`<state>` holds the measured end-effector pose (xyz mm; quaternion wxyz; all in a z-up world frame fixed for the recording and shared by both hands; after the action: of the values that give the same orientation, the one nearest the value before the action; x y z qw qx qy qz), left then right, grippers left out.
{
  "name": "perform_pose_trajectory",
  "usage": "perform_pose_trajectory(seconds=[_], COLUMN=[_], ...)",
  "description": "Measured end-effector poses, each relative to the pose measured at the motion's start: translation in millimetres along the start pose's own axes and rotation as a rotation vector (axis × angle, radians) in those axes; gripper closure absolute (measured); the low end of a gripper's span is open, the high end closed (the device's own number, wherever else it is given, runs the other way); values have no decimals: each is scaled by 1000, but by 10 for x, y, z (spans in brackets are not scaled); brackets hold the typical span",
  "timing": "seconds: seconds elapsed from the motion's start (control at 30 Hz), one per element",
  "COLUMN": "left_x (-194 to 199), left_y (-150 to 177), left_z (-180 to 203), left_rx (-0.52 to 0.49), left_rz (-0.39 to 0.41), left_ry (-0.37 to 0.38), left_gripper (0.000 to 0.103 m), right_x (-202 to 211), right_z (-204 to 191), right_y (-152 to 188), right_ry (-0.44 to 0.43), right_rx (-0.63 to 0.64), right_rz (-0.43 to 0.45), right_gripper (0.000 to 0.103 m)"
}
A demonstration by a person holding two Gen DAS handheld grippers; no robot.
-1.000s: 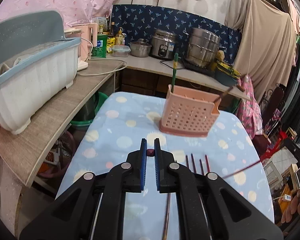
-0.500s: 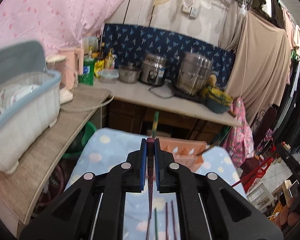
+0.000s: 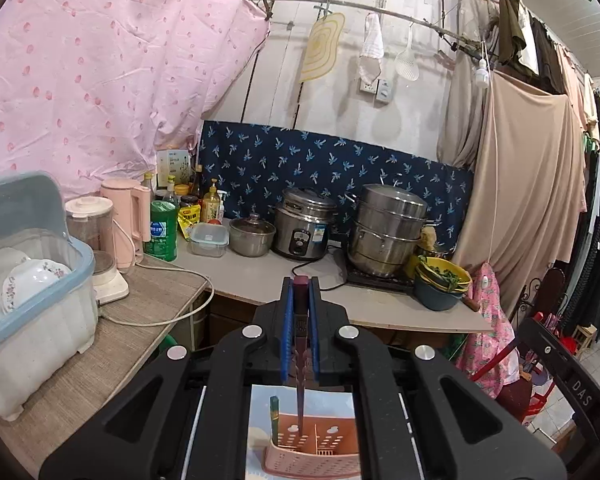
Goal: Organize utensils
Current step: 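Lift both chopsticks into the pink basket and open both tools, then move both open tools back down to the remaining chopsticks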
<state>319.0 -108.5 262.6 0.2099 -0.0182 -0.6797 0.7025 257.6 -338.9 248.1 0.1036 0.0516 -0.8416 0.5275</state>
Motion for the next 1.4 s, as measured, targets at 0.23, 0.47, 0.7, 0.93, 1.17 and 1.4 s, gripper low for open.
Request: perform_pose_trajectory(seconds=[0.23, 0.47, 0.7, 0.93, 1.17, 1.4], left_x=[-379, -540, -544, -351, -65, 254], left_y=[292, 503, 603, 643, 738, 941], left_z=[38, -2, 4, -4, -15, 11], left_rx=[-9, -5, -10, -9, -28, -62], left_rz=[-81, -130, -161, -159, -168, -200], left_ry=[9, 15, 8, 16, 8, 15], left_gripper=[96, 96, 93, 75, 67, 66], right_x=[-443, -672, -623, -370, 5, 417], right_z=[144, 227, 275, 265, 256, 200], right_y=[318, 632, 695, 705, 770, 961], right_ry=[24, 45, 48, 48, 37, 29], right_rx=[-12, -1, -9, 10, 11, 33], right_rz=[-101, -176, -185, -165, -154, -154], right_gripper=[96, 96, 91, 82, 75, 74])
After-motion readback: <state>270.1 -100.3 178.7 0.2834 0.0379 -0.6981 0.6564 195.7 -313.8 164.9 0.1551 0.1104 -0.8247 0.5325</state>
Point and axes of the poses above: each gripper's, at about its wrist camera, not at the fingertips, and x roughly against the way its jaws point, z to its right, y to its underside, the point moved 2 cm from there along -x, roughly the way its jaws point, and after that the axes turned 8 degrees about -x, right-handed, at the moved point
